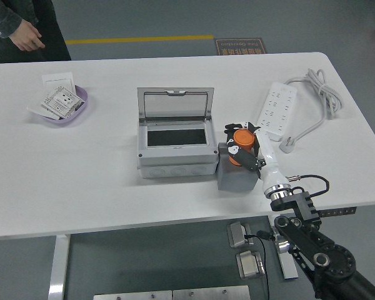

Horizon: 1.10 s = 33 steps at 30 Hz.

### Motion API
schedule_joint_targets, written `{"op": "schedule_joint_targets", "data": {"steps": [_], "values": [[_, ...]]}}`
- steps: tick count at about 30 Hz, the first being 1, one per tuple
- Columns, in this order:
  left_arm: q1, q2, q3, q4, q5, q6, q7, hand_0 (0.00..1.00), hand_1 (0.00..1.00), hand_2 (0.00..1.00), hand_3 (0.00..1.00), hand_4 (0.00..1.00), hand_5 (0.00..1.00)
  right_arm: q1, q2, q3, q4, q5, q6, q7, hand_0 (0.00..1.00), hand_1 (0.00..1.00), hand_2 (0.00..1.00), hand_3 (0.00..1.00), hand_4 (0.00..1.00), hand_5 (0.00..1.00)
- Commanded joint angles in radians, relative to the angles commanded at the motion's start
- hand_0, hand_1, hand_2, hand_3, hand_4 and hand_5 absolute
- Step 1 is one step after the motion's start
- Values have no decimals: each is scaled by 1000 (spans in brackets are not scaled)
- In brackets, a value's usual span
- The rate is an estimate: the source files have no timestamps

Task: Pick up the cylinder from the cube,place it in the box,flap close box

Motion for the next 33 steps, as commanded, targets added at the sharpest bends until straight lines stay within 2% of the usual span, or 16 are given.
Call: {"op": "schedule_joint_targets", "data": {"steps": [1,2,7,8,13,14,17,19,20,25,26,31,33], "values": [[0,0,-1,0,1,0,0,629,676,634,631,727,443,3,-4,0,7,-8,-3,-4,650,550,479,368,146,2],[0,0,-1,0,2,0,0,629,677,638,631,730,455,6,-7,1,13,-16,-5,-8,645,530,430,311,120,2],[1,1,-4,0,8,0,0,629,677,638,631,730,455,29,-26,6,42,-70,-19,-36,645,530,430,311,120,2],[1,0,-4,0,8,0,0,630,677,638,632,731,463,35,-30,6,47,-84,-22,-44,545,376,343,280,58,2],[2,0,-7,0,14,0,0,630,677,638,632,731,463,84,-52,-5,70,-186,-38,-107,545,376,343,280,58,2],[2,0,-8,0,16,0,0,630,677,639,633,732,469,97,-55,-13,70,-210,-40,-124,420,279,327,275,43,2],[3,1,-10,0,19,1,0,630,677,639,633,732,469,139,-60,-45,61,-281,-42,-177,420,279,327,275,43,2],[3,2,-14,0,23,1,0,630,677,639,633,732,469,173,-57,-77,47,-332,-39,-214,420,279,327,275,43,2],[4,2,-16,0,25,2,0,630,678,640,633,732,471,191,-54,-94,37,-359,-38,-232,291,226,325,272,40,2],[4,3,-18,0,29,4,-1,630,678,640,633,732,471,270,-28,-169,-27,-469,-29,-285,291,226,325,272,40,2],[4,4,-18,0,29,5,-1,631,678,641,633,733,473,285,-21,-186,-45,-486,-26,-292,156,178,322,269,38,2],[5,6,-21,0,34,7,-1,631,678,641,633,733,473,354,11,-261,-129,-519,-14,-312,156,178,322,269,38,2],[5,6,-23,0,36,7,-1,631,678,642,633,733,473,378,24,-290,-162,-519,-10,-317,123,158,322,269,45,2]]}}
